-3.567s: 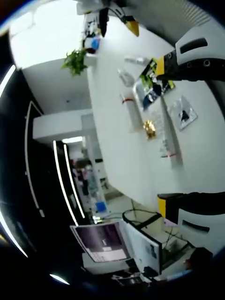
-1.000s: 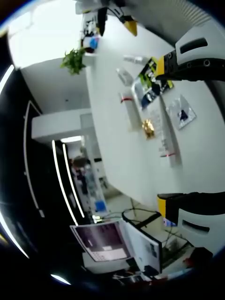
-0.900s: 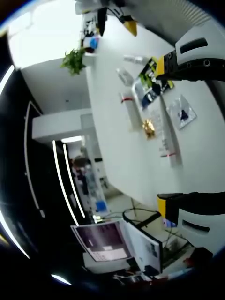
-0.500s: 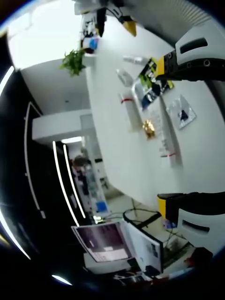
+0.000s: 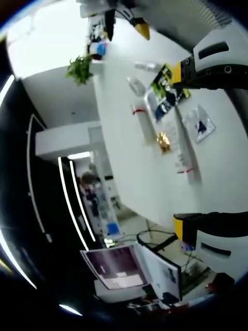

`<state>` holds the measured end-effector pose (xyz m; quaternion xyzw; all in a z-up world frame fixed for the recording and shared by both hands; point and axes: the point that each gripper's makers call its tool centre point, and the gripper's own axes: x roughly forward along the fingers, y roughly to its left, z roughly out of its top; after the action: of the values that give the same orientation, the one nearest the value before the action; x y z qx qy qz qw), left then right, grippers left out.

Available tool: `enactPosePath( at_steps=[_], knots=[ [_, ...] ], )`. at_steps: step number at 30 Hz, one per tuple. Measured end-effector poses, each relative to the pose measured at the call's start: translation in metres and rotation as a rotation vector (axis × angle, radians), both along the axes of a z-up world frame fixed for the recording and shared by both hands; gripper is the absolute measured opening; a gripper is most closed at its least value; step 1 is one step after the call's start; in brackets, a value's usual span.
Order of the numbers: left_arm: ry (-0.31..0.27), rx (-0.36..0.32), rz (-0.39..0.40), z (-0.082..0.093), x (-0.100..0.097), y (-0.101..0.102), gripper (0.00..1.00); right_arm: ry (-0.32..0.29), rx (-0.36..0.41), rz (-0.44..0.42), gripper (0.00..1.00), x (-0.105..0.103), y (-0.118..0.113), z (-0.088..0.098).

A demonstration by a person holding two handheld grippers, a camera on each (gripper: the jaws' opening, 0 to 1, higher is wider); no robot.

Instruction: Arrange the skincare products in the storage area until every visible bottle or jar stands upright without overlapping.

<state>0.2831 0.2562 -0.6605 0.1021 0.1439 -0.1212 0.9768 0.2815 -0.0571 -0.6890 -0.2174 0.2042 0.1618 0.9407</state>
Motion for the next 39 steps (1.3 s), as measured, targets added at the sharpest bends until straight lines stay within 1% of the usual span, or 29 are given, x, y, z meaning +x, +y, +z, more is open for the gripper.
enactPosePath(
  at_steps=[2,5,7,9,11,14,15,16,17,19,20,22,23,25,27,29,32,35,36,39],
  knots=[
    [0.000,0.008,0.011,0.000,0.001,0.002,0.97,0.007,-0.004,0.003,1.00,0.000,0.000,-0.001],
    [0.005,0.017,0.008,-0.001,0.002,0.002,0.97,0.010,0.000,0.009,1.00,0.000,0.001,-0.001],
    [0.002,0.019,0.009,-0.001,0.003,0.002,0.97,0.031,-0.001,0.022,1.00,-0.002,0.002,-0.004],
    [0.009,0.025,0.017,-0.002,0.004,0.004,0.97,0.054,-0.021,0.035,1.00,-0.003,0.003,-0.008],
    [0.010,0.036,0.024,-0.003,0.004,0.005,0.97,0.059,-0.022,0.049,1.00,-0.004,0.005,-0.009],
    [0.006,0.035,0.026,-0.002,0.005,0.006,0.97,0.066,-0.001,0.073,1.00,-0.005,0.006,-0.003],
    [0.007,0.038,0.029,-0.003,0.005,0.006,0.97,0.077,0.007,0.080,1.00,-0.004,0.006,-0.003],
    [0.012,0.039,0.030,-0.004,0.005,0.007,0.97,0.096,0.017,0.086,0.99,-0.002,0.006,-0.001],
    [0.012,0.038,0.027,-0.004,0.005,0.006,0.97,0.097,0.015,0.088,0.99,0.002,0.006,0.001],
    [0.002,0.031,0.033,-0.002,0.006,0.008,0.97,0.101,0.012,0.119,0.99,0.009,0.008,0.006],
    [0.005,0.025,0.032,-0.002,0.005,0.008,0.97,0.096,0.028,0.147,0.99,0.014,0.013,0.011],
    [0.014,0.035,0.033,-0.004,0.006,0.008,0.97,0.088,0.061,0.199,0.99,0.022,0.022,0.019],
    [0.018,0.038,0.034,-0.005,0.006,0.009,0.97,0.104,0.078,0.226,0.99,0.027,0.026,0.020],
    [0.018,0.036,0.041,-0.005,0.006,0.010,0.97,0.126,0.084,0.240,0.99,0.033,0.027,0.019],
    [0.014,0.032,0.050,-0.004,0.006,0.012,0.97,0.150,0.064,0.268,0.99,0.039,0.029,0.016],
    [0.012,0.035,0.058,-0.004,0.006,0.014,0.97,0.178,0.017,0.311,0.99,0.045,0.031,0.013],
    [0.010,0.034,0.066,-0.004,0.007,0.015,0.97,0.185,-0.038,0.369,0.99,0.055,0.036,0.014],
    [0.016,0.036,0.065,-0.005,0.006,0.016,0.97,0.195,-0.049,0.408,0.99,0.063,0.040,0.015],
    [0.015,0.036,0.065,-0.005,0.007,0.016,0.97,0.204,-0.057,0.437,0.99,0.069,0.044,0.016],
    [0.012,0.031,0.063,-0.005,0.007,0.015,0.97,0.219,-0.084,0.486,0.99,0.078,0.048,0.017]
  ],
)
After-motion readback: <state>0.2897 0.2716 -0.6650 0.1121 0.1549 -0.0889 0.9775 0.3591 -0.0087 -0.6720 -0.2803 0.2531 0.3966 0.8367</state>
